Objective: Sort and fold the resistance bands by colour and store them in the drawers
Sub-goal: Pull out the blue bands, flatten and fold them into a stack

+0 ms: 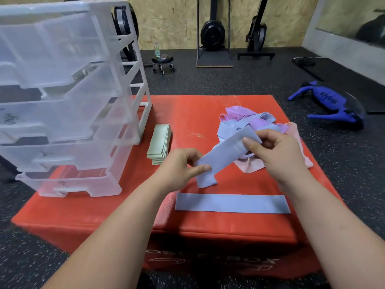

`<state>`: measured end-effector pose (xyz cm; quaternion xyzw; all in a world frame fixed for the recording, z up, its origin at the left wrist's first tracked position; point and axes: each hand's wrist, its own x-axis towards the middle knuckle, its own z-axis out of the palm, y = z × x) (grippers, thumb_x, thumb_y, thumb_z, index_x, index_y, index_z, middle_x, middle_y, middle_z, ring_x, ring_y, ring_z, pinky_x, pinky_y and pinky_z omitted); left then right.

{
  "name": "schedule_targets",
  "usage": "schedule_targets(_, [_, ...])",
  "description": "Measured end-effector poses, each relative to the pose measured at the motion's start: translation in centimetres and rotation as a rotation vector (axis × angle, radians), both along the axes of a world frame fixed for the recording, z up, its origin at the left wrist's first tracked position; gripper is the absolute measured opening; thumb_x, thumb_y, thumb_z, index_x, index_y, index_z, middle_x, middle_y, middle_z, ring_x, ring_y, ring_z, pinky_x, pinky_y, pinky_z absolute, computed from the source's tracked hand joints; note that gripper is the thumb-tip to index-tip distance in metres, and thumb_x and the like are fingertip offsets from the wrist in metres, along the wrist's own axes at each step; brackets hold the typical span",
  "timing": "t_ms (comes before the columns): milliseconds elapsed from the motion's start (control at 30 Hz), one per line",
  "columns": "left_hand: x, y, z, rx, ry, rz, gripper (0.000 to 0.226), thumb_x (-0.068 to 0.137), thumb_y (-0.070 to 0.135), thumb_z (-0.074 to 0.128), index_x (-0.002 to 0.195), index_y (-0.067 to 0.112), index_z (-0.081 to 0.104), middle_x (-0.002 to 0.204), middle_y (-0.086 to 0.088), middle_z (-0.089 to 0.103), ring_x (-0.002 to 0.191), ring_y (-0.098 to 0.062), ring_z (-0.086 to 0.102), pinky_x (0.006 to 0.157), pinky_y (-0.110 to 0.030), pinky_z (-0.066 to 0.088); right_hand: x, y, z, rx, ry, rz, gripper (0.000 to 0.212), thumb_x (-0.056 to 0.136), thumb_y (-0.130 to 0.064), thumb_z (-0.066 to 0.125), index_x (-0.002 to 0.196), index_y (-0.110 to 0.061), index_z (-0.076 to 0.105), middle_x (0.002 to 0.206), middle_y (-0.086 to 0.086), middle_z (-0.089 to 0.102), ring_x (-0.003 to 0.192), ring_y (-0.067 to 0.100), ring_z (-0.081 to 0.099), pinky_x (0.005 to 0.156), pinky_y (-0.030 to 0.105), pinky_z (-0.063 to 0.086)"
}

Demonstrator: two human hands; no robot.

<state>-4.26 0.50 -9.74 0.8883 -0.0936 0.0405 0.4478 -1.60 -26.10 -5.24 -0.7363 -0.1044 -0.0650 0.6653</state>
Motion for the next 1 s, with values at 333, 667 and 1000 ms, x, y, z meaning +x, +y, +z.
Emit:
schedule_targets(333, [-0.8, 3.5, 0.3, 0.136, 0.047, -0.048, 0.008, 0.091, 0.022, 0.083, 0.09, 0.02, 0.075, 0.082, 0.003, 0.074, 0.076, -0.013, 0.066, 0.077, -0.039, 0.057, 0.5, -6.0, -1.4, 0.086, 0.216, -0.19, 0.02, 0.09, -0.017, 0.08, 0.109, -0.012, 0.077, 0.099, 0.011, 0.081, 0.082, 0.022, 0.076, 0.071, 0.03, 0.059])
schedule_targets(667, [-2.6, 3.2, 1.4, -0.03, 0.15, -0.028, 0.021, 0.093, 0.009, 0.079, 0.111, 0.019, 0.074, 0.094, -0.003, 0.068, 0.077, -0.008, 0.062, 0.075, -0.025, 0.054, -1.0, -9.0, -2.1, -0.15, 0.51, -0.07, 0.014, 0.089, -0.015, 0.08, 0.102, -0.012, 0.077, 0.092, 0.007, 0.079, 0.074, 0.019, 0.073, 0.067, 0.029, 0.051])
schedule_targets(1000, [-4.6, 2.6, 0.0, 0.19, 0.132, 0.036, 0.021, 0.082, 0.003, 0.083, 0.092, 0.019, 0.071, 0.083, 0.002, 0.072, 0.064, -0.003, 0.061, 0.062, -0.016, 0.049, -2.6, -11.3, -4.0, -0.706, 0.508, 0.036, 0.02, 0.081, -0.022, 0.088, 0.079, -0.007, 0.074, 0.06, 0.005, 0.067, 0.051, 0.011, 0.053, 0.052, 0.024, 0.038])
